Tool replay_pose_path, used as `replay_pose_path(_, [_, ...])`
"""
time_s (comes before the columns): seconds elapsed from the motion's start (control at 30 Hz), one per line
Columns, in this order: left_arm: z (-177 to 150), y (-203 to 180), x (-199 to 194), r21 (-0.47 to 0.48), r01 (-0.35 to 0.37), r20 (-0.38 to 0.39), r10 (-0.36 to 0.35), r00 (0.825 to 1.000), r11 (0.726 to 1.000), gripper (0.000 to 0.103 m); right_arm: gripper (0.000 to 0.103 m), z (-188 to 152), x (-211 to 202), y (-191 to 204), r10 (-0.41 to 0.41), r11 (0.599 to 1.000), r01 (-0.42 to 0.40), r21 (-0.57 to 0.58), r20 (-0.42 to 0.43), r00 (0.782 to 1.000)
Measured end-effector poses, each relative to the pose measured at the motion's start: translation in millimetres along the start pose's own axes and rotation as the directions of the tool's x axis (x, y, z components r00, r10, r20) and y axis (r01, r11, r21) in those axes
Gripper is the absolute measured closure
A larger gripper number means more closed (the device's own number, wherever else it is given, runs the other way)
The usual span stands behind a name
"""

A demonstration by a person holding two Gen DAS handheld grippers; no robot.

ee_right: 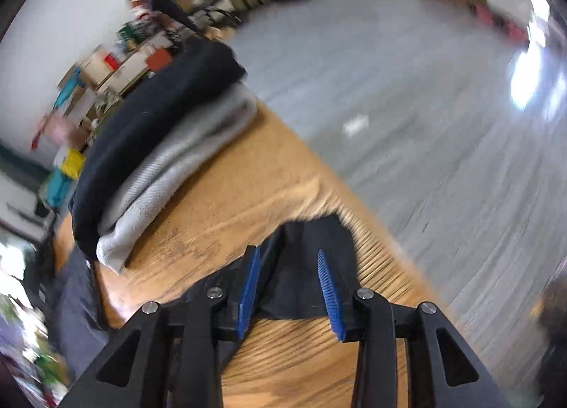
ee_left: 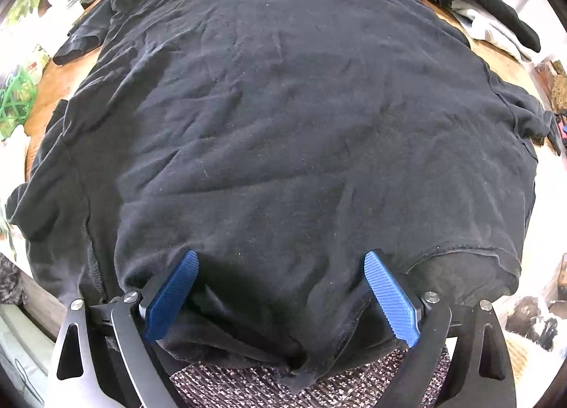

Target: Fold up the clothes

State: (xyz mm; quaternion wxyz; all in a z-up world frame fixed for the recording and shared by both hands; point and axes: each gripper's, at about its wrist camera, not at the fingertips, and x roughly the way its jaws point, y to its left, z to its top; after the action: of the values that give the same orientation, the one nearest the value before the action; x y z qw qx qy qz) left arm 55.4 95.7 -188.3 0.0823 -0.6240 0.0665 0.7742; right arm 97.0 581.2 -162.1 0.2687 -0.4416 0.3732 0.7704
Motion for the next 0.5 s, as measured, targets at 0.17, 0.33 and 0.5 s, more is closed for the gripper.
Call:
replay_pose_path(0.17, [-5, 1, -4, -0.006, 0.007, 0.000, -0.007, 1.000, 1.000, 0.008, 0.058, 11, 30, 9, -0.076, 0.995, 0.079, 0.068, -0.046, 0.996])
replay_pose_path(0.33, [-8, 7, -13, -0.012, 0.022, 0.001, -0.022, 1.000, 1.000, 0.008, 0.055, 18, 56, 26, -0.198, 0.977, 0.205, 0.061, -0.101, 0.975])
replay_pose_path(0.5, [-22, 20, -26, -0.008, 0.025, 0.000, -0.025, 1.000, 1.000, 0.007, 0.099, 21, 64, 39, -0.199, 0.978, 0.204, 0.045, -0.094, 0.975])
